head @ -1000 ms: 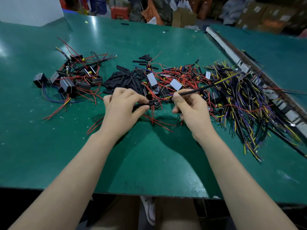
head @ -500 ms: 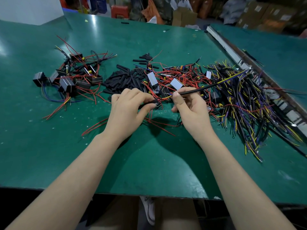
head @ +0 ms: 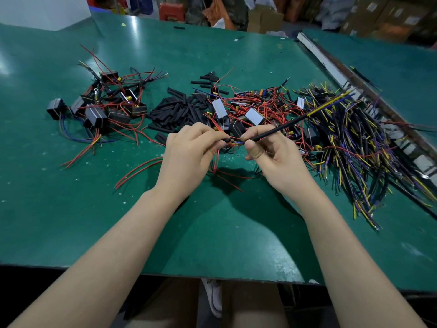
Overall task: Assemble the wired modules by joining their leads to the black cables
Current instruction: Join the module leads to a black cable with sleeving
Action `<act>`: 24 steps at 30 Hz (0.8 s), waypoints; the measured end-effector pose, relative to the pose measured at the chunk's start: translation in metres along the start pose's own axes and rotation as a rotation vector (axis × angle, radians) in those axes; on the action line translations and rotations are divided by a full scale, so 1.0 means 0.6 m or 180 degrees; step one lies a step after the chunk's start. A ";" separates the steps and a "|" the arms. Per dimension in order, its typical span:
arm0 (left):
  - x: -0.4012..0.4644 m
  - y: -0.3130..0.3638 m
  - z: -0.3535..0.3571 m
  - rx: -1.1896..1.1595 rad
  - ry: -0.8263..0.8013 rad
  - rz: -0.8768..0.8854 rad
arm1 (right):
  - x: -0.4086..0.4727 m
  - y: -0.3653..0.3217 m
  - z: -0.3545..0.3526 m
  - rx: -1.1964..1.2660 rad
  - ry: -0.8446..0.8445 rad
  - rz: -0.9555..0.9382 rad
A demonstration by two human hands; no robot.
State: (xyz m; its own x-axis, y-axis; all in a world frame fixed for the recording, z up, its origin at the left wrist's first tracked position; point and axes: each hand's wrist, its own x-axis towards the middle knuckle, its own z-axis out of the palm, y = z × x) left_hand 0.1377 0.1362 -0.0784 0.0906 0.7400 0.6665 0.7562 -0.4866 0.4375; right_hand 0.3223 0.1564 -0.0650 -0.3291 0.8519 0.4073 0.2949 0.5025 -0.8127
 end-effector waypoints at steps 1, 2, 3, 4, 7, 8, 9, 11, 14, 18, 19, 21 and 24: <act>0.000 0.001 0.000 -0.0025 -0.0038 0.0053 | 0.000 0.000 -0.003 -0.0035 -0.0045 0.0005; -0.001 0.003 0.000 -0.0040 -0.0065 0.0097 | 0.000 0.000 -0.005 -0.0087 -0.0066 0.0001; -0.001 0.004 0.001 -0.0050 -0.0078 0.0129 | 0.000 0.002 -0.008 -0.0139 -0.0068 -0.0007; -0.002 0.005 0.001 -0.0058 -0.0078 0.0144 | -0.001 0.003 -0.009 -0.0178 -0.0057 -0.0008; -0.001 0.004 0.001 -0.0090 -0.0078 0.0163 | 0.000 0.005 -0.005 -0.0193 0.0011 0.0044; 0.000 0.004 0.001 -0.0090 -0.0080 0.0166 | 0.000 0.005 -0.002 -0.0235 0.0040 0.0053; 0.001 0.004 0.001 -0.0084 -0.0078 0.0166 | 0.001 0.006 -0.001 -0.0311 0.0055 0.0053; 0.001 0.005 0.002 -0.0070 -0.0070 0.0158 | 0.002 0.006 0.002 -0.0464 0.0020 0.0043; 0.001 0.006 0.003 -0.0025 -0.0089 0.0167 | 0.002 0.009 0.003 -0.0603 -0.0048 -0.0037; -0.002 0.006 0.006 0.0159 -0.0134 0.0259 | 0.000 0.014 0.002 -0.0828 -0.0125 -0.0091; -0.002 0.006 0.007 0.0201 -0.0139 0.0277 | 0.000 0.014 0.001 -0.0843 -0.0116 -0.0111; -0.003 0.007 0.009 0.0241 -0.0135 0.0271 | -0.001 0.011 0.002 -0.0796 -0.0042 -0.0170; -0.003 0.009 0.012 0.0262 -0.0090 0.0222 | -0.001 0.008 0.005 -0.0596 0.0106 -0.0181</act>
State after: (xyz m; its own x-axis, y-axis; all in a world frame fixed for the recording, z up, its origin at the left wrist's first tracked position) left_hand 0.1464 0.1354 -0.0818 0.1623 0.7190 0.6758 0.7979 -0.4985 0.3387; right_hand 0.3210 0.1576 -0.0707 -0.3209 0.8243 0.4664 0.4396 0.5658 -0.6976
